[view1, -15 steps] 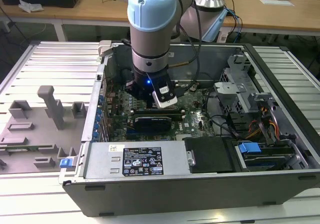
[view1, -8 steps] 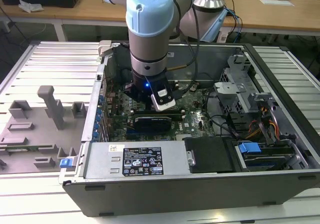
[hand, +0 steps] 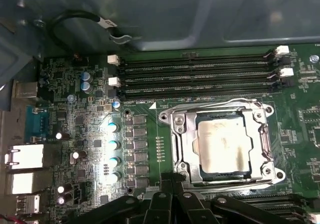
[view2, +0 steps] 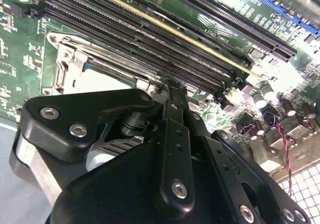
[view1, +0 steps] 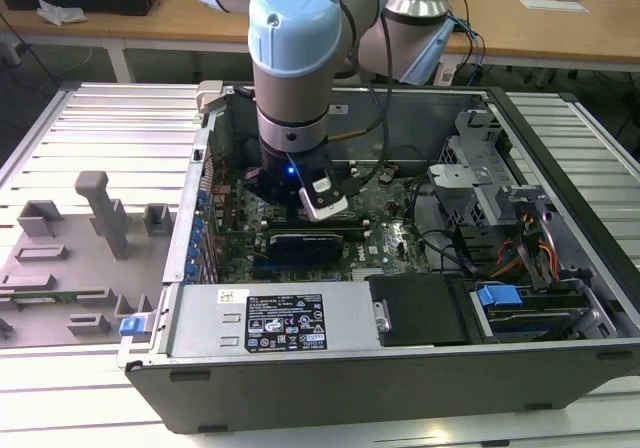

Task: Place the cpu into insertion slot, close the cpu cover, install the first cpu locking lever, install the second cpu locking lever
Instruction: 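Install the second cpu locking lever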

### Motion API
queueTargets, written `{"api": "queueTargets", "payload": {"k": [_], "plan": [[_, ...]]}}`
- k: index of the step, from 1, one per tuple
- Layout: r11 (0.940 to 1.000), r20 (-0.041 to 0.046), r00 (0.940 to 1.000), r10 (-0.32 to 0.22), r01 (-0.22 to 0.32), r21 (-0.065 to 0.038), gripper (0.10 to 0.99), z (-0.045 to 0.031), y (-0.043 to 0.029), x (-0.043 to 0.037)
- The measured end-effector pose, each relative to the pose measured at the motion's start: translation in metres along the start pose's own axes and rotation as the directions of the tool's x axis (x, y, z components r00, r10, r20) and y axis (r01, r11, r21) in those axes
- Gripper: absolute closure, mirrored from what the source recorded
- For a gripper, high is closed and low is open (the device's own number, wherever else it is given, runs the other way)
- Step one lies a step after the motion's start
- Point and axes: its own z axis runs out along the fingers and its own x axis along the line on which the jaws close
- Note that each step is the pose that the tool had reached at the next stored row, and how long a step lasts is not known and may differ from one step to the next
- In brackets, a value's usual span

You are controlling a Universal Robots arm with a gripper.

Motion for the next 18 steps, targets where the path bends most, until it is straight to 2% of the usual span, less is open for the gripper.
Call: {"api": "queueTargets", "payload": {"k": [7, 12, 14, 16, 18], "plan": [[1.0000, -0.0013, 1.0000, -0.007, 0.007, 0.000, 0.980, 0.0014, 0.0003, 0.0017], [1.0000, -0.0012, 1.0000, -0.007, 0.007, 0.005, 0.980, -0.0136, 0.0033, 0.0017], [0.9999, -0.0009, 1.0000, -0.007, 0.007, 0.010, 0.980, -0.0248, 0.0055, 0.0017], [0.9999, -0.0008, 1.0000, -0.007, 0.007, 0.012, 0.980, -0.0281, 0.0062, 0.0017], [0.9999, -0.0007, 1.0000, -0.007, 0.007, 0.012, 0.980, -0.0281, 0.0062, 0.0016]]}}
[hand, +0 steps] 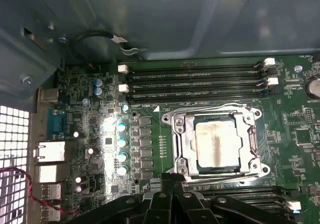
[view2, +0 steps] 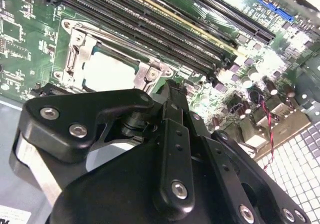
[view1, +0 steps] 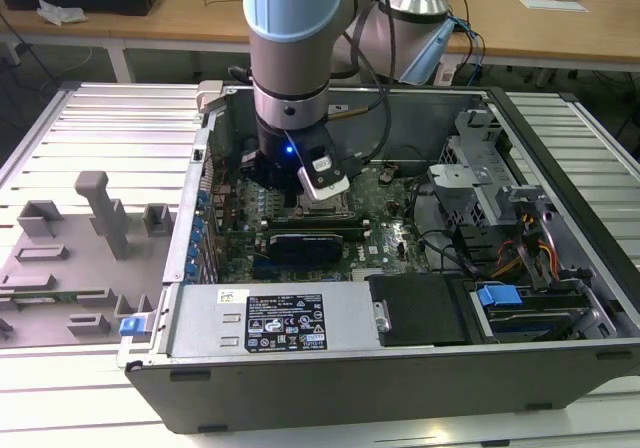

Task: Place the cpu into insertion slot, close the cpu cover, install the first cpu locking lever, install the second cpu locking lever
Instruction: 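Install the second cpu locking lever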

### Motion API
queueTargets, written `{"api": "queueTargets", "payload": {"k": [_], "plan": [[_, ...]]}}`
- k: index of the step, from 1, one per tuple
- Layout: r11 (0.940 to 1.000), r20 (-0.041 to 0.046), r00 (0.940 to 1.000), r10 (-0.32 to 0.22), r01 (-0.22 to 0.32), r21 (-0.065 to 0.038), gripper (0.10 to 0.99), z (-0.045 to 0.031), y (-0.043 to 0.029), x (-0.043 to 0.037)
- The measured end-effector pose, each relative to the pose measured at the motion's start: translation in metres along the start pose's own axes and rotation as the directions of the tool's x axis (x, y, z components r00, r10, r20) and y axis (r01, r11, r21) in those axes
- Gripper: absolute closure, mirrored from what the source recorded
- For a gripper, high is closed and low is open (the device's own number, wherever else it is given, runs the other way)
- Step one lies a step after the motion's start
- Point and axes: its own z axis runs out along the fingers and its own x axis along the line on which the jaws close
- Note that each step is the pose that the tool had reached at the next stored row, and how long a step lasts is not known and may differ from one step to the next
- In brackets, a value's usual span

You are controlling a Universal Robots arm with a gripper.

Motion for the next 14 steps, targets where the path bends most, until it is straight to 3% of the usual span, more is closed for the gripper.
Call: {"api": "queueTargets", "payload": {"k": [2, 5, 7, 10, 14], "plan": [[1.0000, 0.0001, 1.0000, 0.000, 0.000, 0.000, 0.980, -0.0001, 0.0001, -0.0009], [1.0000, -0.0018, 1.0000, 0.001, -0.001, 0.000, 0.980, -0.0001, -0.0006, -0.0233], [1.0000, -0.0032, 1.0000, 0.001, -0.001, 0.000, 0.980, -0.0001, -0.0008, -0.0310], [1.0000, -0.0044, 1.0000, 0.001, -0.001, 0.001, 0.980, -0.0001, -0.0006, -0.0372], [1.0000, -0.0046, 1.0000, 0.001, -0.001, 0.005, 0.980, 0.0017, 0.0086, -0.0415]]}}
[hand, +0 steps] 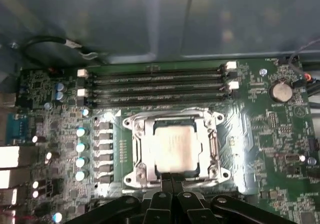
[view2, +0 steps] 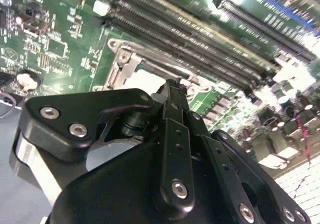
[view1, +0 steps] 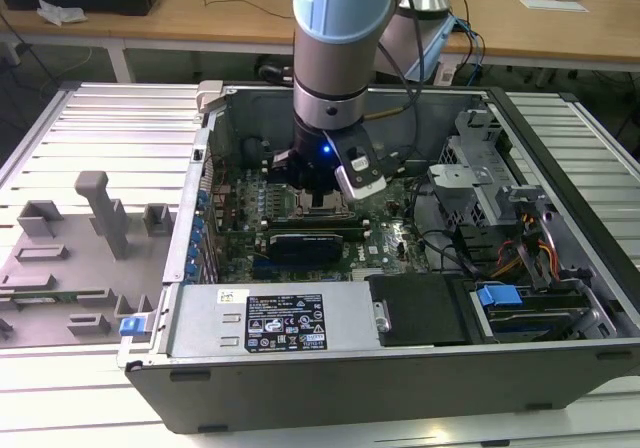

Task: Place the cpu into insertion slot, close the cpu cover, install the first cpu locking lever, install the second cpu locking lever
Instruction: 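Install the second cpu locking lever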

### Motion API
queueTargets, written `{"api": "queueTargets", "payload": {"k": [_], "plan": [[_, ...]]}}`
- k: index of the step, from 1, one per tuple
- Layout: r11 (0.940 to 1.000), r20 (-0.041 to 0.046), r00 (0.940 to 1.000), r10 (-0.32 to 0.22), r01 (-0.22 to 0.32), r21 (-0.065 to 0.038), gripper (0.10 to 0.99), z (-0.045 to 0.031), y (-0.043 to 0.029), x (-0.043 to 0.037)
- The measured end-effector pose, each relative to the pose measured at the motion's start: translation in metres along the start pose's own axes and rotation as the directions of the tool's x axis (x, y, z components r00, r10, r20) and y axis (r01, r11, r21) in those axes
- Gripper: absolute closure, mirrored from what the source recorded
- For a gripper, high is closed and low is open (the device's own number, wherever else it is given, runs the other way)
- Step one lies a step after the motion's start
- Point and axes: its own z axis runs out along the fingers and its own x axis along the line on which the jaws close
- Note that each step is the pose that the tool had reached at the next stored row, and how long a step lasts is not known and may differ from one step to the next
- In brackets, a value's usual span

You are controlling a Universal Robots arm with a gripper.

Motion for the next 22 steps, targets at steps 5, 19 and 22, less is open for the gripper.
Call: {"api": "queueTargets", "payload": {"k": [5, 19, 22], "plan": [[1.0000, 0.0006, 1.0000, -0.001, 0.001, 0.004, 0.980, 0.0015, 0.0076, -0.0059], [0.9998, 0.0010, 1.0000, -0.004, 0.004, 0.018, 0.980, 0.0041, 0.0215, -0.0053], [0.9998, 0.0009, 1.0000, -0.004, 0.004, 0.018, 0.980, 0.0041, 0.0215, -0.0053]]}}
